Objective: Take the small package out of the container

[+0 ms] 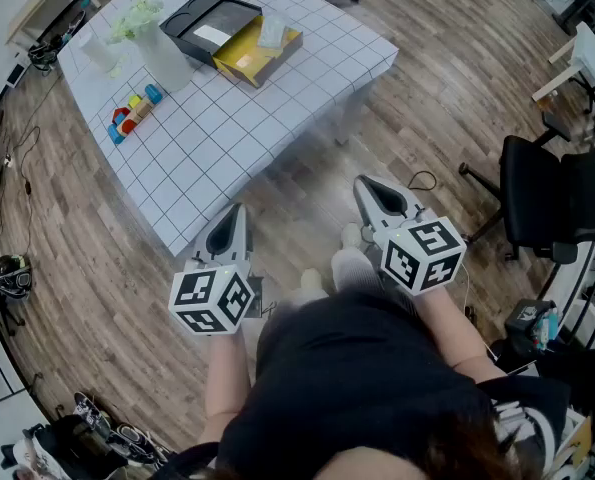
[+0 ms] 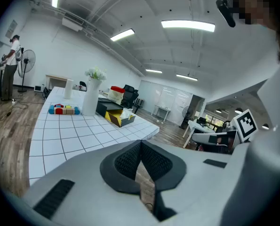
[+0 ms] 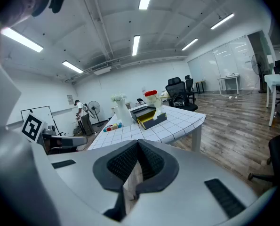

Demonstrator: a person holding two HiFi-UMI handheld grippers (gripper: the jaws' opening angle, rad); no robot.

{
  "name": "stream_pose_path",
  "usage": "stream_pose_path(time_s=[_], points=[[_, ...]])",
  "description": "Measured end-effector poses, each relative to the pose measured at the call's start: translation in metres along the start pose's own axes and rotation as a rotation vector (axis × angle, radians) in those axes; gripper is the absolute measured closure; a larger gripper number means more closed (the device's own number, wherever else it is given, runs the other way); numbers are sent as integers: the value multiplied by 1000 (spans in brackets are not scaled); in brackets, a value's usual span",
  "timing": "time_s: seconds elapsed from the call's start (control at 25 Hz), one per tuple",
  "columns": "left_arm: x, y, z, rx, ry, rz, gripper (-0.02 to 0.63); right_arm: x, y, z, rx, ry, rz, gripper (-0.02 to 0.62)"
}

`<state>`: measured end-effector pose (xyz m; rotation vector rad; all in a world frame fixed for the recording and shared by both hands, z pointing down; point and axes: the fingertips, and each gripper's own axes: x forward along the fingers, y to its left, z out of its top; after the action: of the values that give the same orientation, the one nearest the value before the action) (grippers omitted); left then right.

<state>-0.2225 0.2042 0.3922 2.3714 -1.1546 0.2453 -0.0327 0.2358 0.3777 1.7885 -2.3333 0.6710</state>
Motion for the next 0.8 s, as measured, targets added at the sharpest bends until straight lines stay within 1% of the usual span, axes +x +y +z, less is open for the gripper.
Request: stream_pose_path(time_s=[0.2, 0.44, 0.6, 0.8], points=[[6, 1, -4, 5, 19, 0, 578, 3, -3, -3, 9, 9, -2, 580], [22, -3, -6, 10, 34, -2, 578, 7, -12, -6, 32, 30, 37, 580], [36, -8, -3, 14, 37, 20, 578, 16, -24, -2, 47, 39, 68, 580], [58, -11, 10, 27, 36, 49, 578, 37, -41, 12, 32, 51, 113, 580]])
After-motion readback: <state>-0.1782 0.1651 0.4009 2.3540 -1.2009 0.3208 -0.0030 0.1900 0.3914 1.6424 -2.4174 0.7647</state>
